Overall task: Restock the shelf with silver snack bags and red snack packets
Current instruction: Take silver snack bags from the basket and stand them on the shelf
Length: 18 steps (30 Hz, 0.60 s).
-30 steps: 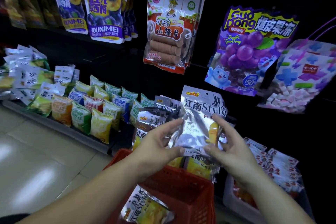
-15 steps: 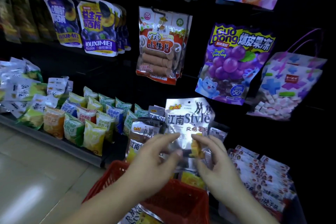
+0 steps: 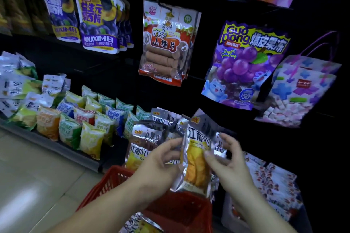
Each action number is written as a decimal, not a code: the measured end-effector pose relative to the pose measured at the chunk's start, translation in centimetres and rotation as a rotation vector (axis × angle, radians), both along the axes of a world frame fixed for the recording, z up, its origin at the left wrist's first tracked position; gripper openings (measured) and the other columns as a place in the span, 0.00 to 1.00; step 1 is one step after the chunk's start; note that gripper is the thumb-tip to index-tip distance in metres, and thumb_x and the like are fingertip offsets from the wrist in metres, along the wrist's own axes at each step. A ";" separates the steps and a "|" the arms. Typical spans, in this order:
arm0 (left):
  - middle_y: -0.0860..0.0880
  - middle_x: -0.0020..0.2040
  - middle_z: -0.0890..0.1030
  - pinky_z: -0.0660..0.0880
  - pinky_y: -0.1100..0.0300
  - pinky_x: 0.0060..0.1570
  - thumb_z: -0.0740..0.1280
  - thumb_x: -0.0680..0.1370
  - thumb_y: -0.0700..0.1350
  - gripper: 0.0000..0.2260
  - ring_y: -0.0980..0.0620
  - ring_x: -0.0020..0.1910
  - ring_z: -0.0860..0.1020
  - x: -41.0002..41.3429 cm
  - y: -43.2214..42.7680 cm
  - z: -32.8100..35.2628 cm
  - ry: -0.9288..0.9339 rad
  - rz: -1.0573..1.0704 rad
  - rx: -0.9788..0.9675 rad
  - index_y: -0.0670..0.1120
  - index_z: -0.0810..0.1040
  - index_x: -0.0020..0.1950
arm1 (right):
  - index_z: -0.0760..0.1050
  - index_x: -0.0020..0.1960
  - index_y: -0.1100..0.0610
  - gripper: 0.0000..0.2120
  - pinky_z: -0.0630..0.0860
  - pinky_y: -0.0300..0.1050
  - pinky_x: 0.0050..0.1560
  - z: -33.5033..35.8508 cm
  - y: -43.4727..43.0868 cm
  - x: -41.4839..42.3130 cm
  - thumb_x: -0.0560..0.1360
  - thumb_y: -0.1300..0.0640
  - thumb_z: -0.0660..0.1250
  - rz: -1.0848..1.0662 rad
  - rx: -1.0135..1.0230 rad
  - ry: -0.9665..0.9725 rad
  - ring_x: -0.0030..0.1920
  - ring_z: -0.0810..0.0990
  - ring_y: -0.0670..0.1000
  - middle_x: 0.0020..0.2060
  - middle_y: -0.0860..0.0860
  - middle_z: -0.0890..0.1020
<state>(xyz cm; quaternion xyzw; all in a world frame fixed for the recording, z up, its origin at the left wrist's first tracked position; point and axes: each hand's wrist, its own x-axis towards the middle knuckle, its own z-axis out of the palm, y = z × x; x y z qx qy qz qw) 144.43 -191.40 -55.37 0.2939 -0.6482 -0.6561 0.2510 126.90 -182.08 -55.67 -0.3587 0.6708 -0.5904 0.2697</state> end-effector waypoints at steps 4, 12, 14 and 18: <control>0.52 0.57 0.86 0.81 0.57 0.54 0.63 0.81 0.29 0.24 0.51 0.55 0.85 -0.4 0.6 -0.5 0.042 -0.042 0.042 0.58 0.79 0.64 | 0.76 0.64 0.39 0.26 0.84 0.50 0.40 -1.2 -0.4 -0.4 0.73 0.62 0.77 0.031 -0.019 -0.235 0.47 0.88 0.54 0.59 0.51 0.81; 0.48 0.42 0.86 0.82 0.52 0.45 0.71 0.80 0.42 0.04 0.46 0.43 0.85 -2.5 0.1 -2.2 0.042 0.070 -0.020 0.51 0.83 0.51 | 0.69 0.49 0.44 0.21 0.78 0.55 0.40 -1.6 0.6 -1.5 0.70 0.55 0.81 -0.096 -0.002 0.057 0.40 0.78 0.53 0.45 0.52 0.79; 0.54 0.34 0.81 0.78 0.62 0.38 0.69 0.81 0.39 0.08 0.54 0.36 0.80 -4.0 0.0 -2.7 0.009 0.074 -0.059 0.50 0.80 0.44 | 0.67 0.59 0.33 0.30 0.82 0.55 0.49 -0.8 0.6 -2.8 0.69 0.53 0.82 -0.227 -0.076 0.103 0.51 0.81 0.49 0.59 0.45 0.77; 0.52 0.31 0.73 0.71 0.62 0.36 0.69 0.82 0.41 0.08 0.54 0.32 0.72 -7.0 -1.2 -3.4 -0.084 -0.042 -0.163 0.43 0.74 0.43 | 0.61 0.74 0.30 0.43 0.76 0.38 0.59 1.4 0.2 -7.9 0.71 0.55 0.81 -0.200 -0.014 0.374 0.63 0.74 0.37 0.69 0.41 0.68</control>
